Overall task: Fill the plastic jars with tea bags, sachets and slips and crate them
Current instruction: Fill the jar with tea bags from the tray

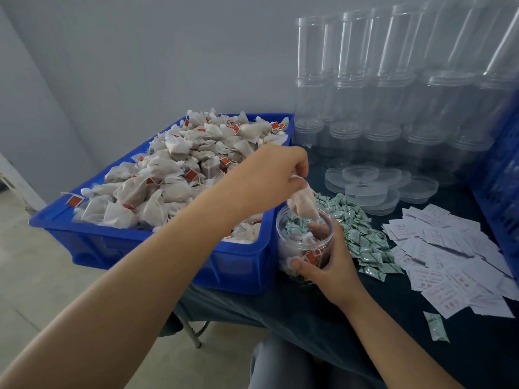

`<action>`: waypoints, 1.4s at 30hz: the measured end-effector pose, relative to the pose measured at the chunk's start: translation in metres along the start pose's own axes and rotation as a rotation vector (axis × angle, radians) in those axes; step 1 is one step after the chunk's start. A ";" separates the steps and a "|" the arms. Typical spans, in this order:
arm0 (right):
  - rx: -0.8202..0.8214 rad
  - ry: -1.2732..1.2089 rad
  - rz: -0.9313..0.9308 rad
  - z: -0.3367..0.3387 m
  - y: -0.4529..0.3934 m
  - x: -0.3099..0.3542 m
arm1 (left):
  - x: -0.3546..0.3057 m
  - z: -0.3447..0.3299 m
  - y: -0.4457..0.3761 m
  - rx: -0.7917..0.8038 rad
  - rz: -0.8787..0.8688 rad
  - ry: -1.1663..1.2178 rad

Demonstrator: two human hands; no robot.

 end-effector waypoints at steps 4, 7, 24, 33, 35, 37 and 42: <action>-0.008 -0.013 0.030 -0.001 -0.001 0.000 | -0.003 -0.023 0.001 0.024 -0.022 0.033; -0.013 -0.006 0.018 -0.001 -0.003 -0.002 | -0.002 -0.035 0.004 0.057 -0.012 0.060; -0.002 -0.032 0.053 -0.002 -0.002 0.002 | -0.009 -0.061 -0.009 0.556 -0.056 0.055; -0.004 -0.022 0.011 -0.001 -0.004 -0.001 | -0.002 -0.072 -0.025 0.819 -0.039 0.124; -0.007 -0.020 0.011 -0.001 -0.004 -0.001 | -0.001 -0.076 -0.026 0.854 -0.044 0.108; -0.012 -0.025 0.002 -0.001 -0.003 -0.002 | -0.002 -0.084 -0.028 0.873 -0.061 0.060; -0.027 -0.006 0.003 0.000 -0.002 -0.004 | -0.006 -0.088 -0.031 0.987 -0.075 0.046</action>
Point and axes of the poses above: each hand's wrist, its own y-axis away from the middle knuckle, its own z-axis out of the back of the hand, x = y × z, the point moved 2 cm from there along -y, towards the middle knuckle, and after that the axes turned 14 degrees about -z, right-handed, at the moved point
